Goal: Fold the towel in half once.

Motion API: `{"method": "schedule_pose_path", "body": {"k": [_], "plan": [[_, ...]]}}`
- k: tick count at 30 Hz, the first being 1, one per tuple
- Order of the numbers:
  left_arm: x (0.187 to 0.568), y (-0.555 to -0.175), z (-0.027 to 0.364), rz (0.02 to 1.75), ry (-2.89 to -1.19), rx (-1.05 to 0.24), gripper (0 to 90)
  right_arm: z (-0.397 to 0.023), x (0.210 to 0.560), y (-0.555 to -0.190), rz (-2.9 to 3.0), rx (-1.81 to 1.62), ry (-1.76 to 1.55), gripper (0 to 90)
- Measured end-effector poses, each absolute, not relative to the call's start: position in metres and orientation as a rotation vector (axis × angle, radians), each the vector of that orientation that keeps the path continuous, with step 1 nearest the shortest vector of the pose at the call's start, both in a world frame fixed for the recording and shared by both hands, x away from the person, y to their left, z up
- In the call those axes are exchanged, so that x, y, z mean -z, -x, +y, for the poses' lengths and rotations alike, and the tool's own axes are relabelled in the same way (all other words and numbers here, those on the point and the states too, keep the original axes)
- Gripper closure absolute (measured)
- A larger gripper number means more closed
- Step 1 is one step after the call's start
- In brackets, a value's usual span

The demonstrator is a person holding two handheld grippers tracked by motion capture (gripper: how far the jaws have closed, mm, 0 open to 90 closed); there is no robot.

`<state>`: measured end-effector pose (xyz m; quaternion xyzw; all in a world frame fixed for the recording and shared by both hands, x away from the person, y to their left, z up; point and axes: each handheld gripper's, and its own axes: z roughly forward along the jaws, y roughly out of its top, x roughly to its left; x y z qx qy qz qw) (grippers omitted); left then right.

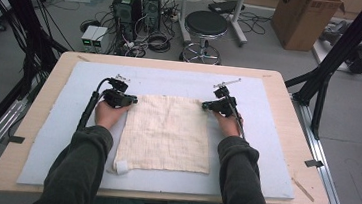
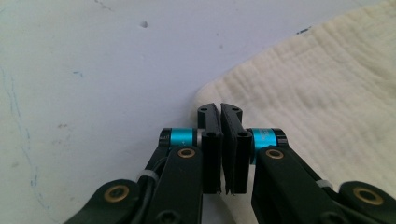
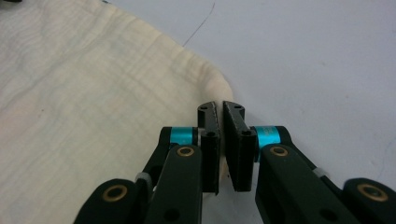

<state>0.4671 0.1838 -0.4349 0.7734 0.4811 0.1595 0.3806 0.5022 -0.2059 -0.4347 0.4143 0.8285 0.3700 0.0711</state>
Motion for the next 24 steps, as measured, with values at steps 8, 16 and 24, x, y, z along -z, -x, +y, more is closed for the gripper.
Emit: {"method": "schedule_pose_path", "body": {"k": [8,16,24], "plan": [[0.419,-0.462,0.191,1.194,-1.912,-0.413,86.6,-0.215,0.416,-0.496,2.464,-1.17,-1.197,85.6],[0.405,-0.455,0.196,1.16,-1.875,-0.416,86.9,-0.219,0.401,-0.489,2.462,-1.235,-1.129,85.6],[0.394,-0.449,0.202,1.129,-1.837,-0.411,87.0,-0.224,0.388,-0.481,2.451,-1.3,-1.102,85.6]]}}
